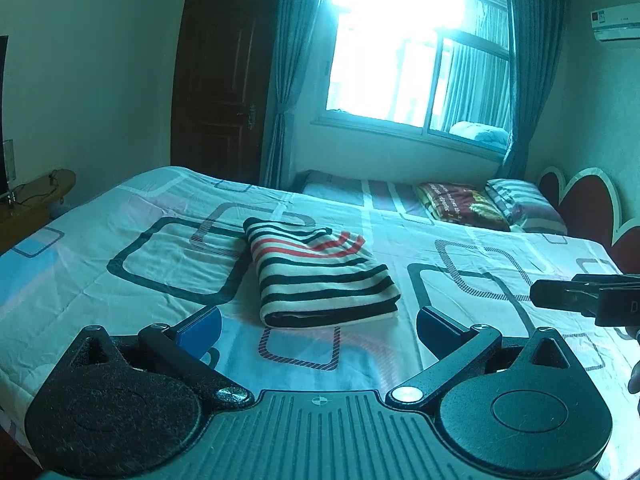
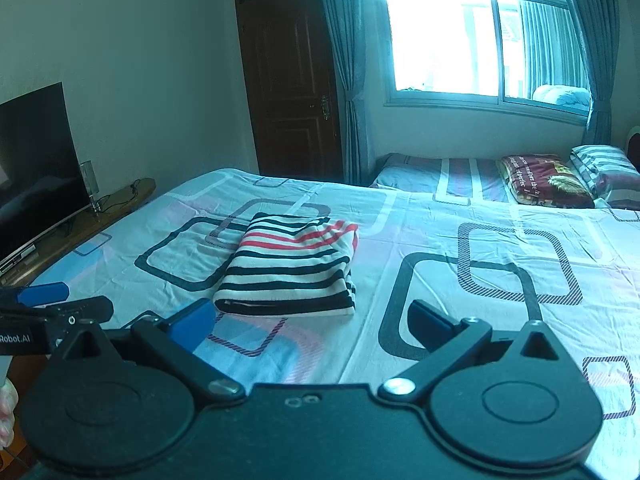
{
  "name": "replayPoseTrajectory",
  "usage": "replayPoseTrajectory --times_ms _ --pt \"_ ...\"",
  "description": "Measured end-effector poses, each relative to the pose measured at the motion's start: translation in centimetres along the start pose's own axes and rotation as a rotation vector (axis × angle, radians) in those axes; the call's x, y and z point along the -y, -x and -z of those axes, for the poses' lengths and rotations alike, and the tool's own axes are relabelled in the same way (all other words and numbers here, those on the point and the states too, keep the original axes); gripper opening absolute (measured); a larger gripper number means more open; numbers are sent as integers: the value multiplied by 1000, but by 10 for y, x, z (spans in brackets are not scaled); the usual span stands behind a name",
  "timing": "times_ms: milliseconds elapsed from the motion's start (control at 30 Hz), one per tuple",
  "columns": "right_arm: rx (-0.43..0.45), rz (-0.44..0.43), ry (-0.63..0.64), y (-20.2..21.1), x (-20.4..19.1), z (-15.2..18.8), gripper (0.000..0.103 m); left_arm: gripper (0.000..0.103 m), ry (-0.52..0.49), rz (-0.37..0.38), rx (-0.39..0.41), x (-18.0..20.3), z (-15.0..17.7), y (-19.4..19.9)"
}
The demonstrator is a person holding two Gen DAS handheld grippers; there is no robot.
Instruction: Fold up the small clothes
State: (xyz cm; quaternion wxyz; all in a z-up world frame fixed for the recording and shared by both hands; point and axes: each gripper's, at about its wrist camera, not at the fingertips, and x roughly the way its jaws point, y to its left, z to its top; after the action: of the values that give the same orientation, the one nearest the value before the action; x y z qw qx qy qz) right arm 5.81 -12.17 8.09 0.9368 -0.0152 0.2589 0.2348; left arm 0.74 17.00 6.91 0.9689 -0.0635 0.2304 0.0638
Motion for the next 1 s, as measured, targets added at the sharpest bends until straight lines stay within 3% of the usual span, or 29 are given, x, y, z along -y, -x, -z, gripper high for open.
replayPoseTrajectory --times_ms 1000 --pt "8 -1 10 -2 3 -2 102 103 -24 -7 27 6 -13 3"
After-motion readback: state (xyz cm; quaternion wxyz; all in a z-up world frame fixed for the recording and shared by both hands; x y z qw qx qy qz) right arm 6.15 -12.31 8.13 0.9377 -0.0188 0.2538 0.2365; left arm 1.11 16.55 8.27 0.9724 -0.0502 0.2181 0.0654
